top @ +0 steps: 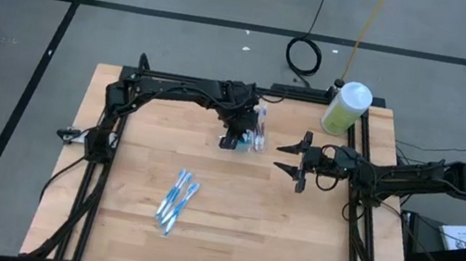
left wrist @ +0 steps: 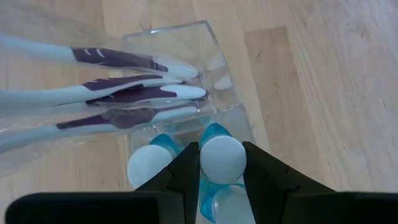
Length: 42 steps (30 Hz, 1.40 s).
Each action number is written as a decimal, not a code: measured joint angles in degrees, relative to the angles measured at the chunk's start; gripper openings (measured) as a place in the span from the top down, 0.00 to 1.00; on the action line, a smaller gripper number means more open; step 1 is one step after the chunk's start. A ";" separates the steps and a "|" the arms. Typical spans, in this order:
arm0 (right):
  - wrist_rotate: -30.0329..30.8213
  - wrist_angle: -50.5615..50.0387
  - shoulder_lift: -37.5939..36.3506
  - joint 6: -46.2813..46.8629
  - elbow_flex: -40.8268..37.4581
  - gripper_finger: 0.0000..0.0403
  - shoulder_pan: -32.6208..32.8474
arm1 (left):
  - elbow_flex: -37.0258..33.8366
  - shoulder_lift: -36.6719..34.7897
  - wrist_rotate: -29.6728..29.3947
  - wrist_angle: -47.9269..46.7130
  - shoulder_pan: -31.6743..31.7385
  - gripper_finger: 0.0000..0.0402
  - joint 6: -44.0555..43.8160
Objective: Pick & Place toothbrushing station
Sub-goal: Put the blue mouthwash into the transparent organizer
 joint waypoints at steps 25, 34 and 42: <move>-0.01 0.17 0.00 0.41 0.02 0.47 0.01 | 0.22 1.66 -0.28 -0.07 -0.37 0.74 -1.54; -0.02 0.22 0.02 0.42 0.02 0.47 0.00 | 0.11 1.64 -0.40 -0.02 -0.37 0.74 -1.63; 0.00 0.10 0.02 0.41 0.02 0.47 0.01 | -0.07 1.86 -1.39 -0.68 -0.44 0.59 -4.95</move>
